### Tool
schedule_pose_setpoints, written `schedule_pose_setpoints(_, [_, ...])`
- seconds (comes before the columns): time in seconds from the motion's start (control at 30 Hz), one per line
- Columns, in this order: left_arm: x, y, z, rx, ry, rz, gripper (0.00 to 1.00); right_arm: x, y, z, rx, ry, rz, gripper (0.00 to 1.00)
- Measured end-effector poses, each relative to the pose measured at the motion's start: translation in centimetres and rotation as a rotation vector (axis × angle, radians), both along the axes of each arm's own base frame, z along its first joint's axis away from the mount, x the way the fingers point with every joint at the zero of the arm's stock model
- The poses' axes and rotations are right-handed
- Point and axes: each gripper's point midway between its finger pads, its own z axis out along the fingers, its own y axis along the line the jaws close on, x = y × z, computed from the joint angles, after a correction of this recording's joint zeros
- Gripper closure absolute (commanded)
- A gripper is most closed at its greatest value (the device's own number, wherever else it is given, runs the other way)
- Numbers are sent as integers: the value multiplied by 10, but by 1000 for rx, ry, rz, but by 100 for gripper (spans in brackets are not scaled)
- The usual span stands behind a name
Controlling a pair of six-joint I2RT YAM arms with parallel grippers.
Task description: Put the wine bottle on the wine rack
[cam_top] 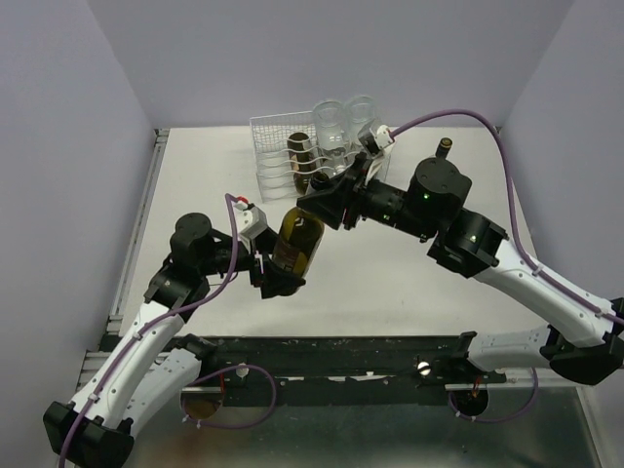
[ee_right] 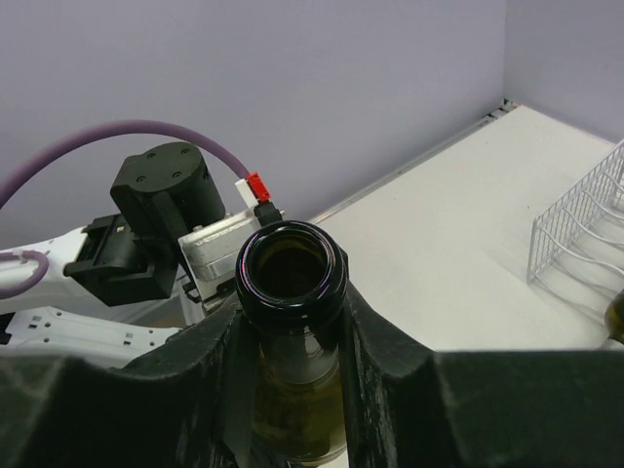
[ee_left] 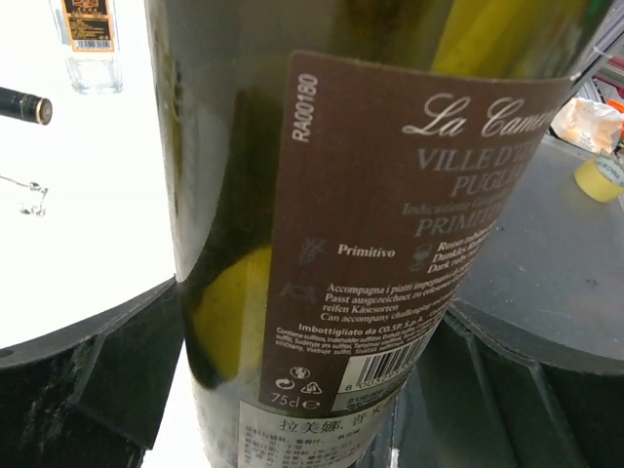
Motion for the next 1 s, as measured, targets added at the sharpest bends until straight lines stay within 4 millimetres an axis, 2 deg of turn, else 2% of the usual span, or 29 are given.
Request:
schedule_pose_setpoints(0.2, [1, -1, 15, -3, -40, -13, 20, -4, -5, 13, 41, -21, 5, 99])
schedule_pose_setpoints(0.33, [3, -2, 24, -6, -81, -23, 40, -6, -10, 22, 67, -36, 3, 99])
schedule_pose_setpoints(0.4, [4, -3, 23, -3, -87, -30, 60, -7, -11, 22, 68, -37, 3, 99])
schedule_pose_setpoints(0.43, [5, -4, 23, -2, -88, -32, 82, -7, -11, 21, 68, -37, 3, 99])
schedule_pose_setpoints(0.47, [5, -4, 21, 1, -87, -36, 100, -6, -12, 20, 67, -36, 1, 100])
schedule_pose_setpoints(0.53, [6, -6, 20, 4, -91, -41, 100, -5, -13, 17, 62, -33, -5, 98])
schedule_pose_setpoints(0.63, [10, -6, 21, 6, -123, -32, 100, -4, -15, 16, 64, -29, -15, 71])
schedule_pose_setpoints(0.7, [13, -6, 26, -3, -191, -21, 100, -6, -18, 20, 70, -33, -17, 46])
schedule_pose_setpoints(0.77, [15, -5, 30, -11, -274, -10, 100, -10, -23, 21, 74, -22, -16, 27])
schedule_pose_setpoints(0.83, [24, -3, 31, -5, -378, 23, 100, -18, -27, 23, 86, 17, -6, 21])
schedule_pose_setpoints(1.0, [56, -3, 30, 76, -562, 78, 100, -24, -49, 26, 102, 51, -54, 14])
